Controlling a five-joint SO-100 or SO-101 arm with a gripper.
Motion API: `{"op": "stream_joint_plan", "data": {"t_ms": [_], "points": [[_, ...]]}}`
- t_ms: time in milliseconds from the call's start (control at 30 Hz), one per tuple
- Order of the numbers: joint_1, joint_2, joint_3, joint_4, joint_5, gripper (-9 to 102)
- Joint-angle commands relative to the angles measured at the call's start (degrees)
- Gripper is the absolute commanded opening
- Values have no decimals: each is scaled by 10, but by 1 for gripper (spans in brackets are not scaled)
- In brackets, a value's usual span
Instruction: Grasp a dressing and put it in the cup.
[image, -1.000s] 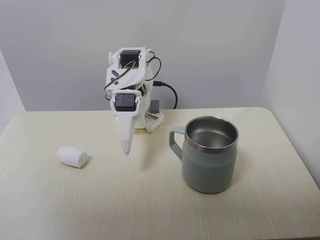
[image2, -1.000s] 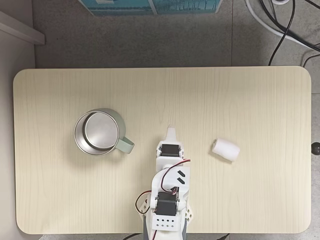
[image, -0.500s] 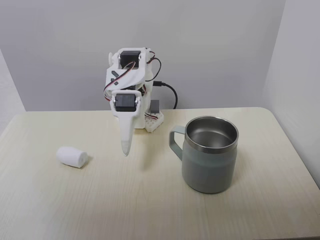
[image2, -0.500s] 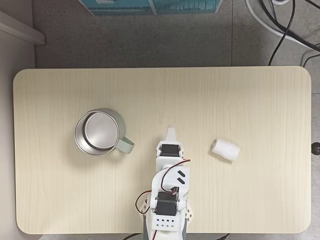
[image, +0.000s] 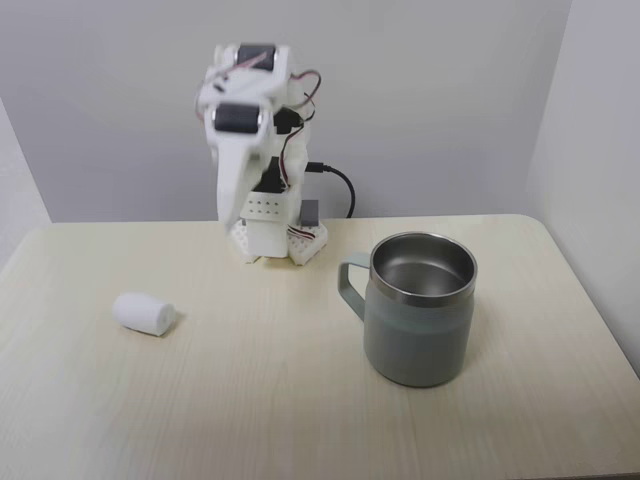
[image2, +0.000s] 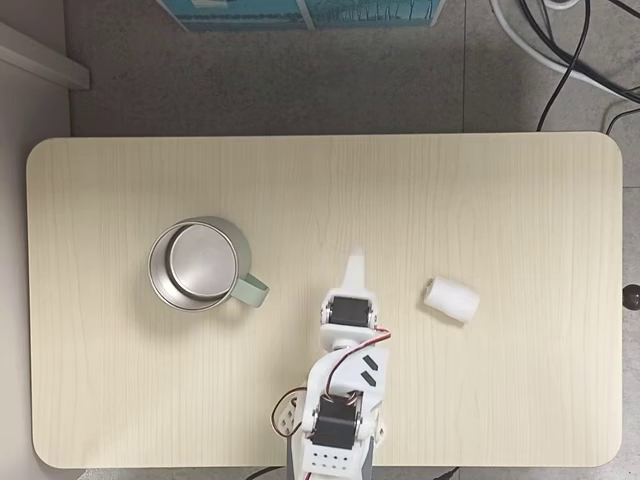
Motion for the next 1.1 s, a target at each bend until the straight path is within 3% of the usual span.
{"op": "stream_joint_plan", "data": {"t_ms": [0, 333, 700, 900, 1067], "points": [[9, 41, 100, 33, -11, 1], [123, 314, 377, 198, -11, 0], [250, 606, 546, 316, -33, 2], [287, 726, 562, 333, -67, 2], [336, 788, 540, 312, -101, 12]]}}
